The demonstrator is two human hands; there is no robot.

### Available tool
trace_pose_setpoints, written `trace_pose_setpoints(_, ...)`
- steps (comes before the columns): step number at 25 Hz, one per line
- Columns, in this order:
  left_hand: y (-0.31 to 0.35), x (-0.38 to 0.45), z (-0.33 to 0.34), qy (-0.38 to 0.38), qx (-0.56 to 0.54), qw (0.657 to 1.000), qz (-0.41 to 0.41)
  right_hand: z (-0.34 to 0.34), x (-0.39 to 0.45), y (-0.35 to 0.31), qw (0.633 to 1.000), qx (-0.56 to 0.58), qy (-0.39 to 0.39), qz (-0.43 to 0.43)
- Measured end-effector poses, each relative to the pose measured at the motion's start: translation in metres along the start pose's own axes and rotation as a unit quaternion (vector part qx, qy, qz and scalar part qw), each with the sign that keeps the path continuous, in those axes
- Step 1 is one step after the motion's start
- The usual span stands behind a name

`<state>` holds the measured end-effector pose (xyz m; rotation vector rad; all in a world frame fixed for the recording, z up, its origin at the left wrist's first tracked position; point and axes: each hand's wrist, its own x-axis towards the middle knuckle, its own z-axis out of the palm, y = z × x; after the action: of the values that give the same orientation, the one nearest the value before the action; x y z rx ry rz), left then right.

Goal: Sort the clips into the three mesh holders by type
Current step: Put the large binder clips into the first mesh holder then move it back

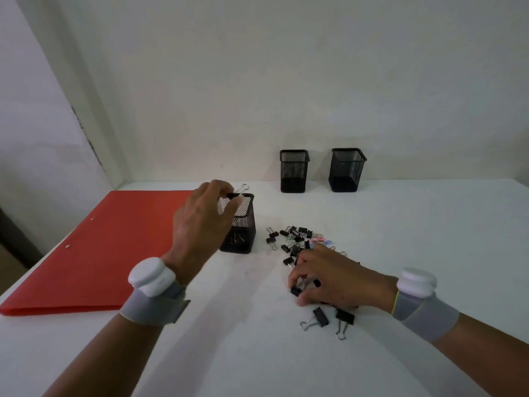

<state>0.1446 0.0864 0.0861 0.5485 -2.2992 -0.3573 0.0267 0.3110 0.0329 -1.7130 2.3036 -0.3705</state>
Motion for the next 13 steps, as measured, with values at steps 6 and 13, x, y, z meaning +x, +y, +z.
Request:
trace_pose_setpoints(6, -0.023, 0.003, 0.006, 0.005, -0.001, 0.999, -0.039, -0.035, 0.034, -0.014, 0.977, 0.181, 0.112, 0.015)
trace_pose_setpoints(13, -0.007, -0.018, 0.015, 0.045, -0.087, 0.995, 0.024, -0.06, 0.077, -0.04, 0.947, 0.234, 0.219, -0.03)
